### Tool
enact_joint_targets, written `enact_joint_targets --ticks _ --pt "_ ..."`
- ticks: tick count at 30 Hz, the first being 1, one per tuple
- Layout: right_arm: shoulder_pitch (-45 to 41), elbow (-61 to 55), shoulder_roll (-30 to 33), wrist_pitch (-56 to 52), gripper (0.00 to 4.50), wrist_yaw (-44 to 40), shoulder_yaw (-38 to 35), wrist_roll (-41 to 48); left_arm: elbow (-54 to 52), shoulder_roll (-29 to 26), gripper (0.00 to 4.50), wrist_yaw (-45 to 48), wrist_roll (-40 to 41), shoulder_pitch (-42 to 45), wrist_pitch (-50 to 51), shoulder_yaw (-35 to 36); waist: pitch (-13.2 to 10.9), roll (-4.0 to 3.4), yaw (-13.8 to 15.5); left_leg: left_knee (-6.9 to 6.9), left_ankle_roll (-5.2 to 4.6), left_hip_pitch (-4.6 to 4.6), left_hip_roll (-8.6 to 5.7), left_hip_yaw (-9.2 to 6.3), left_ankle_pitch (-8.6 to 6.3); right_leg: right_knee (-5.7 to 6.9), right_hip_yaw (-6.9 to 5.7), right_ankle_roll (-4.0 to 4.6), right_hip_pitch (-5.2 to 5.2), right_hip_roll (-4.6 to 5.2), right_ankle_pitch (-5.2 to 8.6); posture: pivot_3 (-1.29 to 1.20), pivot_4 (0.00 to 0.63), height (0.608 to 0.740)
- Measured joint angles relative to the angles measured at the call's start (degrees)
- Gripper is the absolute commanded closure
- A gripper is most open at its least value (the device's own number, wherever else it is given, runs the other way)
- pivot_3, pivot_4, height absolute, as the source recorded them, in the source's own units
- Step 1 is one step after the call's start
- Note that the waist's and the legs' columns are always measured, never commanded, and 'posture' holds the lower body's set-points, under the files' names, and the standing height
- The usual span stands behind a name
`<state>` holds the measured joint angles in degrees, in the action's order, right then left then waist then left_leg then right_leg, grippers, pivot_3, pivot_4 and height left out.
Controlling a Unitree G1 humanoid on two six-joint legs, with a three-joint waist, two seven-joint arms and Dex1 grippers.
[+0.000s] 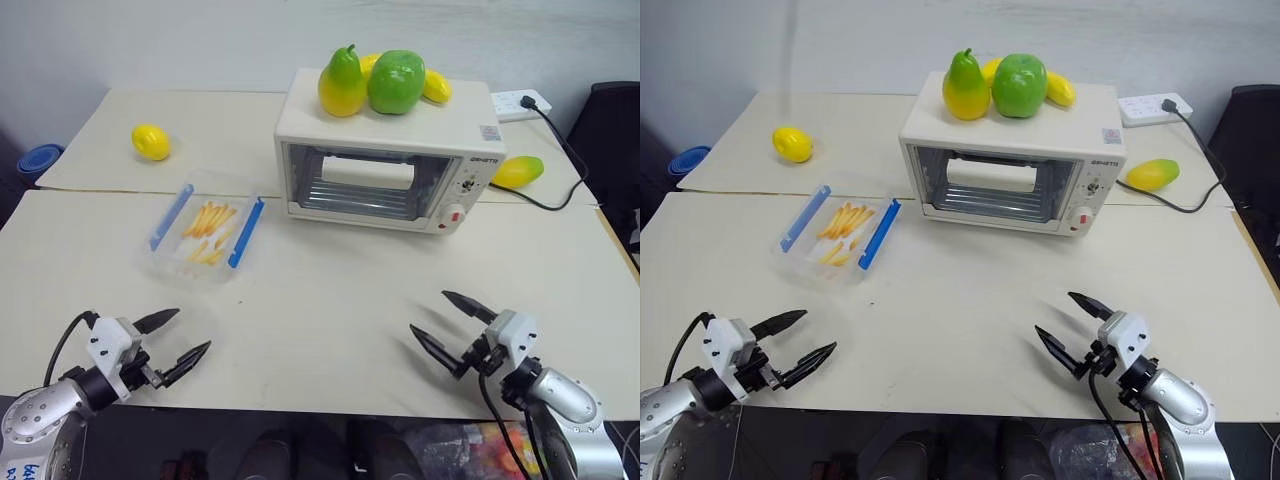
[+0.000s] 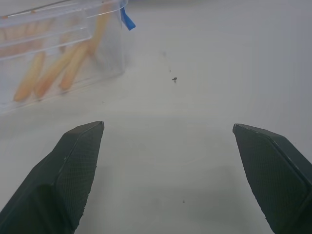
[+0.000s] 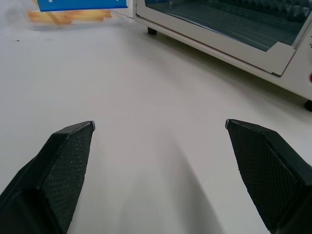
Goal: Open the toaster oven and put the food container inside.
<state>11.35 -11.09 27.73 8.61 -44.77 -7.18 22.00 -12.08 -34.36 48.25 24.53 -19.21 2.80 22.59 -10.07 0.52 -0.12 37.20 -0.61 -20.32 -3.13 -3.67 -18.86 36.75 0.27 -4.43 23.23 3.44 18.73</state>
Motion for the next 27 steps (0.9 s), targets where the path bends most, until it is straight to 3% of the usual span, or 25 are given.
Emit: enact_joint_targets --ticks 4,8,11,18,27 --pt "-5.51 0.07 -0.42 -3.4 0.01 -0.29 0.34 2.01 -1.78 -1.03 0.0 1.29 4.35 0.94 4.17 0.1 -0.01 -0.01 0.04 0.04 0.01 0.0 0.0 0.0 0.01 0.05 -0.01 0.0 -0.01 0.0 0.0 0.0 0.15 0.74" --pt "-11.63 -0.76 2.51 -10.44 0.01 -1.47 0.08 6.31 -3.91 -8.04 0.0 3.84 19.09 5.64 19.49 2.84 -0.08 -0.06 0.21 0.09 0.02 -0.03 0.01 -0.04 0.01 0.08 -0.05 0.01 0.02 0.02 0.0 0.0 0.15 0.74" --pt "-18.09 -1.03 5.07 -16.0 0.01 -2.86 0.0 9.32 -5.88 -11.27 0.0 3.44 24.95 12.15 24.8 4.71 -0.08 -0.08 0.1 0.11 0.18 -0.05 0.0 -0.04 0.1 0.04 -0.05 0.01 0.02 0.02 0.0 0.0 0.15 0.74" --pt "-36.82 4.53 5.84 -25.6 0.01 -1.78 0.4 10.02 -7.5 -11.45 0.0 -0.12 30.22 28.91 31.85 0.77 -0.1 -0.1 -0.09 0.07 0.31 -0.22 0.0 -0.04 0.17 0.1 -0.09 0.01 0.28 -0.02 0.0 0.0 0.15 0.74" --pt "-43.15 6.55 1.5 -31.16 0.01 -0.9 4.47 9.42 -7.25 -8.39 0.0 -1.32 27.54 31.63 32.65 -3.71 -0.1 -0.1 -0.09 0.24 0.31 -0.45 0.0 -0.02 0.18 0.13 -0.09 0.0 0.45 -0.02 0.0 0.0 0.15 0.74"
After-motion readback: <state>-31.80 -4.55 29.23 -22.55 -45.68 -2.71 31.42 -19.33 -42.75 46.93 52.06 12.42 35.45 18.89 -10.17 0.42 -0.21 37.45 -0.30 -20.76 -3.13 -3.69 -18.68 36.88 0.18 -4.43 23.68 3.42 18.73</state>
